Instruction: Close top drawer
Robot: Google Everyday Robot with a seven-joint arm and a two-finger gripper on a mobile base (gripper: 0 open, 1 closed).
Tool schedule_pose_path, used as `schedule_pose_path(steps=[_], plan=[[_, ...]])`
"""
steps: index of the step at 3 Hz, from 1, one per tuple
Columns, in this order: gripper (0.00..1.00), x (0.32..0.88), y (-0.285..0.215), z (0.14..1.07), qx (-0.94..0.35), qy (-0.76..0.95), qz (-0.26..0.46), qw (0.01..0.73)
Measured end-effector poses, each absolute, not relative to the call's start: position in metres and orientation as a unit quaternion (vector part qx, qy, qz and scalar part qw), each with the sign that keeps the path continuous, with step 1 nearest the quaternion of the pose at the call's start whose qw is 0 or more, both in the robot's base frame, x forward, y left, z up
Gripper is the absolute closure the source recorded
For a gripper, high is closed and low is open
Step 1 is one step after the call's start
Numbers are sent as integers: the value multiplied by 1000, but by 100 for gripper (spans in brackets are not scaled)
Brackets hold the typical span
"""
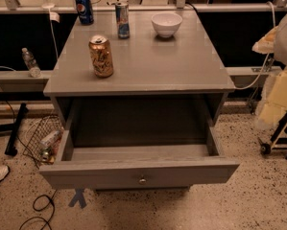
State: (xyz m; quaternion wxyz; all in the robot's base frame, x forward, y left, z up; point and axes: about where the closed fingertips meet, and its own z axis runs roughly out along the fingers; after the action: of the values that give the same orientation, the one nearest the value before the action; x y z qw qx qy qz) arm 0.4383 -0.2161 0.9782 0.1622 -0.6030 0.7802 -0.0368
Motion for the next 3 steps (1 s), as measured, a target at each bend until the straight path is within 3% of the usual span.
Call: schedule_pose_path(steps=[3], plan=[[0, 437, -220, 910, -519, 847, -35, 110]])
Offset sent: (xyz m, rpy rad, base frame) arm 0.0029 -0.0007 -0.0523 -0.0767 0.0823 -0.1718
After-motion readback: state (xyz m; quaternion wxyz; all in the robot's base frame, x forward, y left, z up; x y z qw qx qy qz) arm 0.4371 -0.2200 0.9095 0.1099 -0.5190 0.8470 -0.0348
